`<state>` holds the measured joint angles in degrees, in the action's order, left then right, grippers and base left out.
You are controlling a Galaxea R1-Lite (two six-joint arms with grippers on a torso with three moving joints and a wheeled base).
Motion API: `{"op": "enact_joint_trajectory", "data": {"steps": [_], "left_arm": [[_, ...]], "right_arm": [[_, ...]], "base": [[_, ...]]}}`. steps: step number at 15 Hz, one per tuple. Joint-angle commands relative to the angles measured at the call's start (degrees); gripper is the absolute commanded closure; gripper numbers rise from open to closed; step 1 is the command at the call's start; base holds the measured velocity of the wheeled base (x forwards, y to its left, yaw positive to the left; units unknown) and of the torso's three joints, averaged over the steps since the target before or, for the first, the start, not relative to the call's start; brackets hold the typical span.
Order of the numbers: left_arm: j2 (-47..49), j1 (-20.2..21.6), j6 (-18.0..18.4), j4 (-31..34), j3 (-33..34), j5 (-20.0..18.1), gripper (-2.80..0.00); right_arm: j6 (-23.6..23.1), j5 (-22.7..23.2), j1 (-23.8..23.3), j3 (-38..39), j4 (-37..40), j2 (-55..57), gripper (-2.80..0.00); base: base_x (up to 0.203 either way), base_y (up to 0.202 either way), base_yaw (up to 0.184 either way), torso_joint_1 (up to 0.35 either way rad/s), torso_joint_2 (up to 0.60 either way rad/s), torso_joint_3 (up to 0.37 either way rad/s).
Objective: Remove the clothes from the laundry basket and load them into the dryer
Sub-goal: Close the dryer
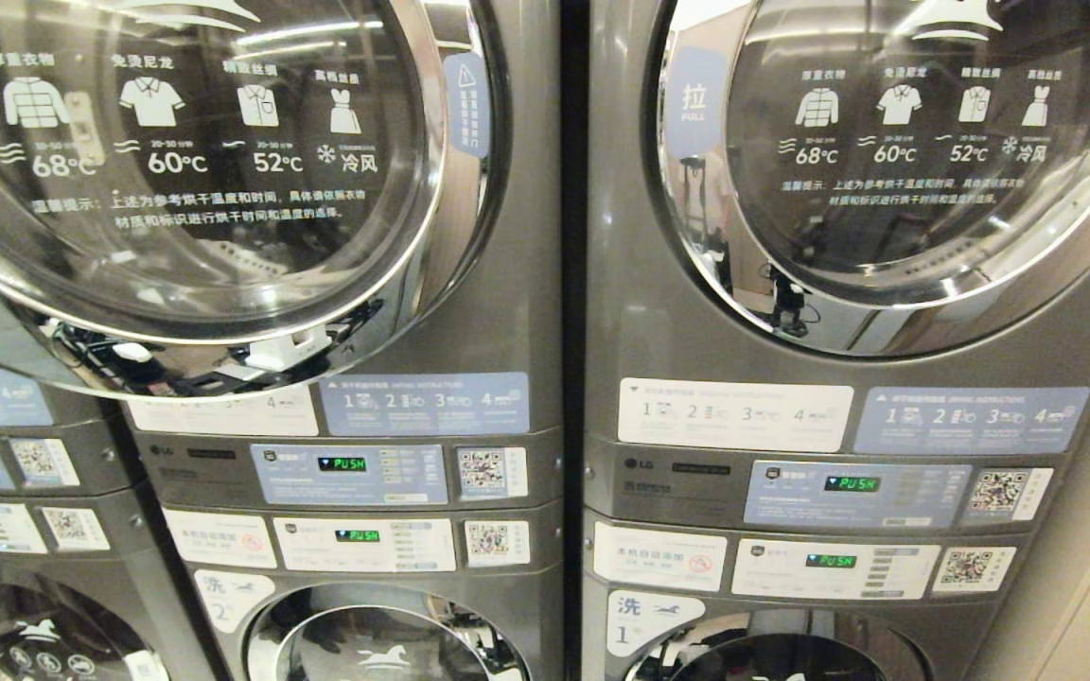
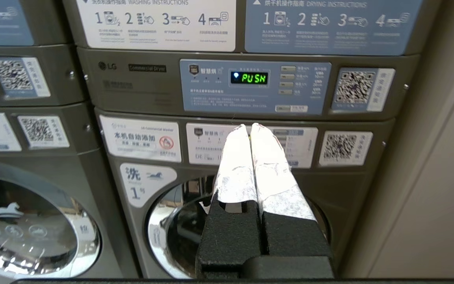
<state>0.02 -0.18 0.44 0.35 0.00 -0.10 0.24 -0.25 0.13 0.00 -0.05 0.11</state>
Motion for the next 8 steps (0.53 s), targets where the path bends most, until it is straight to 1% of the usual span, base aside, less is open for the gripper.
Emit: {"op": "enact_joint_trajectory", "data": {"steps": [1, 3, 4, 8], "left_arm": [[0.0, 0.0, 0.0, 0.0, 0.0, 0.0, 0.00], [0.0, 0.0, 0.0, 0.0, 0.0, 0.0, 0.00], [0.0, 0.0, -0.1, 0.0, 0.0, 0.0, 0.00], [0.0, 0.0, 0.1, 0.0, -0.1, 0.0, 0.00]], "right_arm": [[0.0, 0.0, 0.0, 0.0, 0.0, 0.0, 0.00], [0.0, 0.0, 0.0, 0.0, 0.0, 0.0, 0.00], [0.0, 0.0, 0.0, 0.0, 0.0, 0.0, 0.00], [0.1, 0.0, 0.0, 0.0, 0.0, 0.0, 0.00]], "base": [[0.196, 0.000, -0.001, 0.002, 0.00, 0.003], [0.170, 0.000, 0.002, 0.007, 0.00, 0.001], [0.054, 0.000, 0.000, 0.021, 0.01, 0.002], [0.000, 0.000, 0.000, -0.006, 0.00, 0.001]]}}
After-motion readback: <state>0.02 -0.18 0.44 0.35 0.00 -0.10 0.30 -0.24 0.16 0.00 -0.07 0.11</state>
